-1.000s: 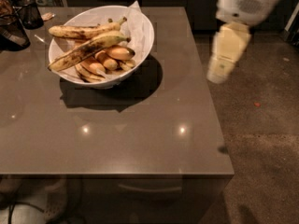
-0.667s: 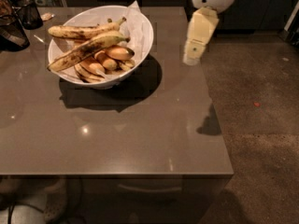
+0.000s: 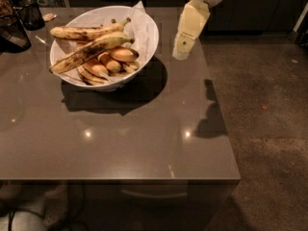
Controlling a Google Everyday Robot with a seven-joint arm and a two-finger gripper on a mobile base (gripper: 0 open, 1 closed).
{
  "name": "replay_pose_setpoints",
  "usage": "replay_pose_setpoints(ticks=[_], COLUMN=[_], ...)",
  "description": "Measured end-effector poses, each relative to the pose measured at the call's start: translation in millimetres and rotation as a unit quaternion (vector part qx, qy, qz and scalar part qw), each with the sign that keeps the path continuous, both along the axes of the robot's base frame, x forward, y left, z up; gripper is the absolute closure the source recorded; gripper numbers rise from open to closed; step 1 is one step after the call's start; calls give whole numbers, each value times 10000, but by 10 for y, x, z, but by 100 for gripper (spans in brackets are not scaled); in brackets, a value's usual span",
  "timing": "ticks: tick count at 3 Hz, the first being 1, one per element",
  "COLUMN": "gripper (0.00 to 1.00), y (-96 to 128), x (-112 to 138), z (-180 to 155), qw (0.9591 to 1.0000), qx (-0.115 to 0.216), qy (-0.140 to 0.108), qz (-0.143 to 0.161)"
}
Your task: Pick banana from white bowl
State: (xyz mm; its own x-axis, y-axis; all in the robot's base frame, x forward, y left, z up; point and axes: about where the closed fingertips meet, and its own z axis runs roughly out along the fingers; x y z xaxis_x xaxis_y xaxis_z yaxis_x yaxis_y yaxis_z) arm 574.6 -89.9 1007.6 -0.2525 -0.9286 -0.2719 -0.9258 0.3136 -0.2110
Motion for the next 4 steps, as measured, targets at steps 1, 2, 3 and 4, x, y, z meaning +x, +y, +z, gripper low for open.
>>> replay_pose_setpoints(ticks=[1, 2, 3, 4], gripper=[0, 0, 0, 0], y=[318, 786, 1239, 1348], x=[-19, 57, 102, 167], z=[90, 159, 138, 172], qw=[9999, 9997, 9985, 9983], qx=[80, -15, -181, -56], qy=[94, 23, -39, -199], qz=[53, 226, 508, 553])
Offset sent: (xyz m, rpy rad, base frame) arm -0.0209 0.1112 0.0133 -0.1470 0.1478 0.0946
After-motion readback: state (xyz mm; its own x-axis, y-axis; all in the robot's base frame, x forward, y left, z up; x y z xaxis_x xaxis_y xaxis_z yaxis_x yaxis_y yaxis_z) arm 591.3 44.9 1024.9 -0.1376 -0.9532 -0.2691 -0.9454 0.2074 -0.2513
